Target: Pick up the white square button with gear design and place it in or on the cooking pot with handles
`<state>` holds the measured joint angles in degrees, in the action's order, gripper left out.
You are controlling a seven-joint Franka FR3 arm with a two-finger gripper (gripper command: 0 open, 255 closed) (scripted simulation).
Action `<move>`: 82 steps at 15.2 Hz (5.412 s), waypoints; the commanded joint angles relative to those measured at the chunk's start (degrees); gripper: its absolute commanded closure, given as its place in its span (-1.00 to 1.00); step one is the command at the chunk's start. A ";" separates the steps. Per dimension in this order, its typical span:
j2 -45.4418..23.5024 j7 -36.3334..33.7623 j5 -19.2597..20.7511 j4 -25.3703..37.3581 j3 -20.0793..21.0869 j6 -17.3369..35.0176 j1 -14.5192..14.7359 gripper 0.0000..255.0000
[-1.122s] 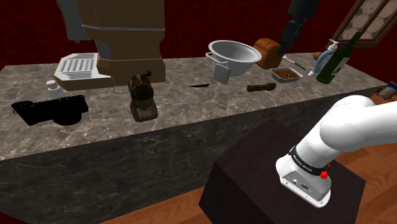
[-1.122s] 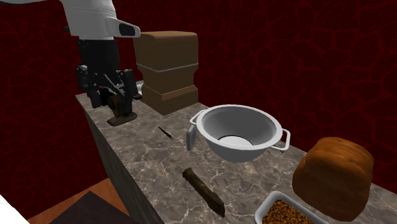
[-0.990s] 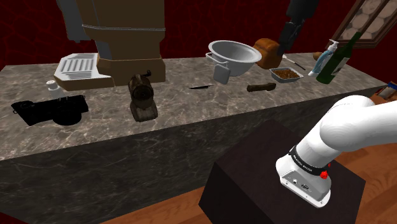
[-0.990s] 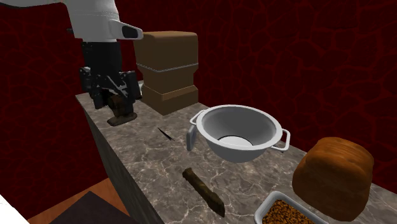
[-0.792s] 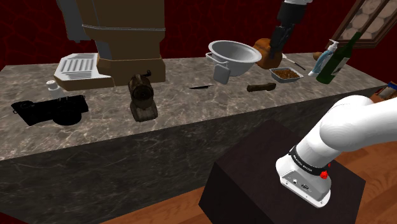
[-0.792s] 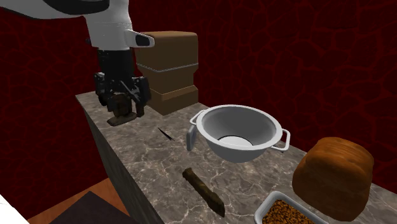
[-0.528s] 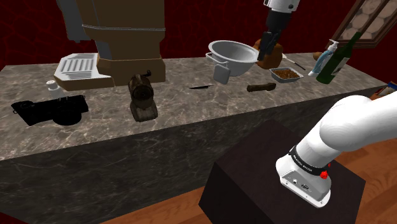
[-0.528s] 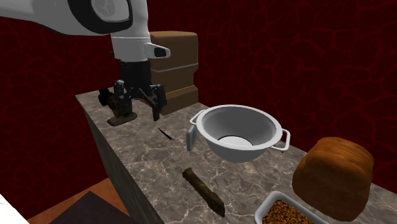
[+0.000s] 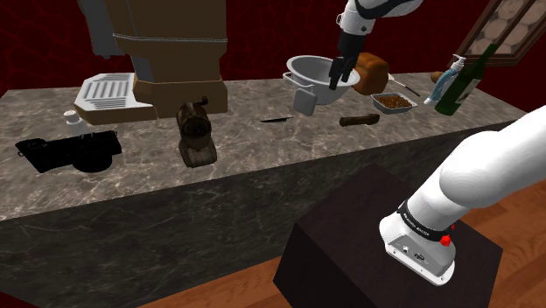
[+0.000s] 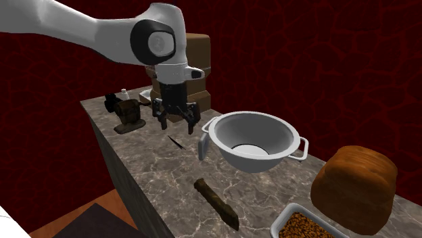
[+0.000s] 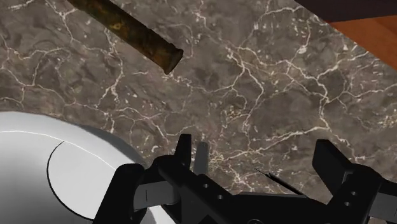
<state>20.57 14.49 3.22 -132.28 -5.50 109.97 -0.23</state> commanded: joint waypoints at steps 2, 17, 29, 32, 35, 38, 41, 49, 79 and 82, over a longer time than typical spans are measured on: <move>-6.33 1.34 -0.23 2.16 -0.88 4.69 -0.11 -1.00; -22.31 4.34 -2.08 6.57 -2.00 17.13 -0.52 -1.00; -19.81 2.34 -1.77 3.69 -0.97 17.53 0.22 1.00; -19.98 1.82 -1.82 4.53 -0.68 16.83 0.49 1.00; -21.91 4.31 -2.03 6.93 -2.13 16.38 -0.39 1.00; -20.78 4.23 -1.88 8.07 -2.12 14.13 -0.36 1.00; -19.76 4.17 -1.76 9.31 -2.11 11.87 -0.33 1.00; -17.57 4.06 -1.52 13.17 -2.03 5.83 -0.28 1.00; -23.94 11.98 -2.71 40.93 -5.79 -15.49 -3.75 1.00; -29.05 15.77 -3.94 48.23 -7.44 -17.76 -5.94 1.00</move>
<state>-7.09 29.08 -0.39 -85.97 -12.46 92.75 -5.52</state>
